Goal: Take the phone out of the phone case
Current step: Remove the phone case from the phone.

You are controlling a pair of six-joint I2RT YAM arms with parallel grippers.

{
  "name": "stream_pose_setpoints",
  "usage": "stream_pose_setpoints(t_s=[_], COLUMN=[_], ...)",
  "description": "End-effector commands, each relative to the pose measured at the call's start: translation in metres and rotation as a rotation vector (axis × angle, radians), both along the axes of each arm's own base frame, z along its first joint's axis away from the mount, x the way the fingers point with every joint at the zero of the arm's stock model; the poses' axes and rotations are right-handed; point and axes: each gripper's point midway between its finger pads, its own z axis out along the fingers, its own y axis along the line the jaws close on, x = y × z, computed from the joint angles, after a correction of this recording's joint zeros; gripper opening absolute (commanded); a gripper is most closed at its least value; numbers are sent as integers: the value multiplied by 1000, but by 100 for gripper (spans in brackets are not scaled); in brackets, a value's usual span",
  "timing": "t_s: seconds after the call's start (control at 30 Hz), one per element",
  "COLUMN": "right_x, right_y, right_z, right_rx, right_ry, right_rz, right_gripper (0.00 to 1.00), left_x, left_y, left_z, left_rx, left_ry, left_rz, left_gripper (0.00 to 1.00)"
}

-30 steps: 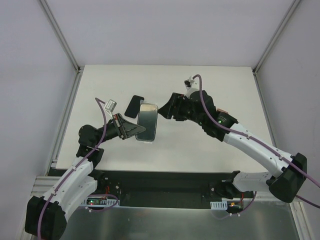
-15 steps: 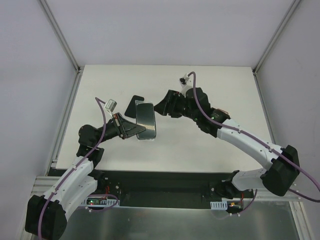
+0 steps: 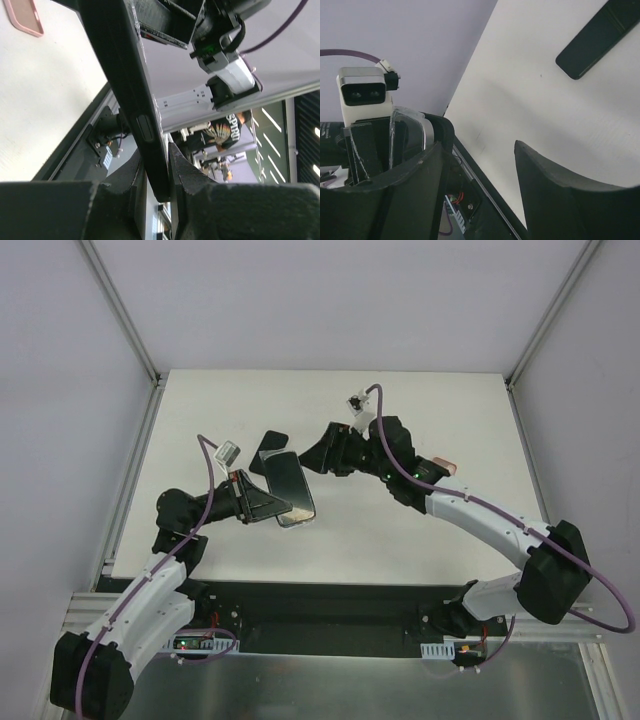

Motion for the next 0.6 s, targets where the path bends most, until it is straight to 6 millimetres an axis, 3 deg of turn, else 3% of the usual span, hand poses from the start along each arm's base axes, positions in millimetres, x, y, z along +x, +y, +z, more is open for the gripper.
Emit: stream_pose_setpoints(t_s=[0.0,0.13,0.4,0.57], right_x=[-50,-70,-94,-112], right_y=[14,20,12,14], right_z=[-37,-21,-30,-25], right_rx=[-43,-35,-111,-116], right_ry=[88,6,-15,-64], right_rz=[245,366,429,515], right_gripper=[62,62,62,61], left_x=[-50,-50,-48,-49], left_y=[6,4,1,1], left_z=[87,85,82,84], left_rx=[-87,-68,-51,-51], left_ry=[-519,-517,-514,-526], left_rz=[-93,-135,-177,-195], left_gripper=[0,0,0,0])
